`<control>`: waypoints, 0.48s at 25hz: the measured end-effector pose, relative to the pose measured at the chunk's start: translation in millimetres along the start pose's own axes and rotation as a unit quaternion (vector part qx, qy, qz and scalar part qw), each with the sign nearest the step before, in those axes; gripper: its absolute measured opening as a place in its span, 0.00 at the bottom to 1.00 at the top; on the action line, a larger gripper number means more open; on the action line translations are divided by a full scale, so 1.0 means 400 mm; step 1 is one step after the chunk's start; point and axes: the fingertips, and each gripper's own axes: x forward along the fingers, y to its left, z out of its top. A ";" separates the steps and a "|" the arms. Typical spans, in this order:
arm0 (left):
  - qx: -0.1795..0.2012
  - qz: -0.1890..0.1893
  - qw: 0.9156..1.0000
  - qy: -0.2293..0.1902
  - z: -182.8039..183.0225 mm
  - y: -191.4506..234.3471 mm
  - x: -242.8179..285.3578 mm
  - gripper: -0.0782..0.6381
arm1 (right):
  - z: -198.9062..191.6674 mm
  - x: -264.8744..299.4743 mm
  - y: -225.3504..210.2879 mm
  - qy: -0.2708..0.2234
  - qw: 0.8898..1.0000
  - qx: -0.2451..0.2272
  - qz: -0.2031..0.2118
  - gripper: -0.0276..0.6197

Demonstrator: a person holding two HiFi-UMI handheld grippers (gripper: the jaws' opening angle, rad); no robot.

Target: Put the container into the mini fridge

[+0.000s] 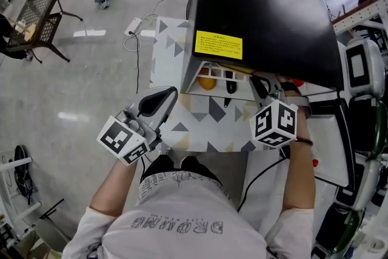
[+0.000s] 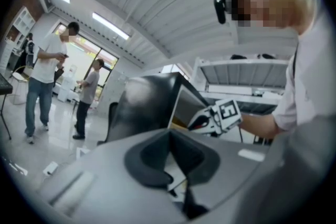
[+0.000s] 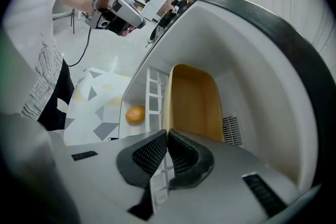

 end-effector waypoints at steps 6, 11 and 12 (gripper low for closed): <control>0.000 0.005 1.000 -0.005 0.004 0.000 0.010 0.12 | 0.007 0.009 -0.014 -0.004 1.000 -0.012 -0.001 0.07; 0.002 0.010 1.000 -0.007 0.008 0.002 0.013 0.12 | 0.009 0.014 -0.026 -0.012 1.000 -0.011 -0.008 0.08; 0.003 0.011 1.000 -0.006 0.009 0.002 0.013 0.12 | 0.010 0.014 -0.028 -0.014 1.000 -0.009 -0.010 0.08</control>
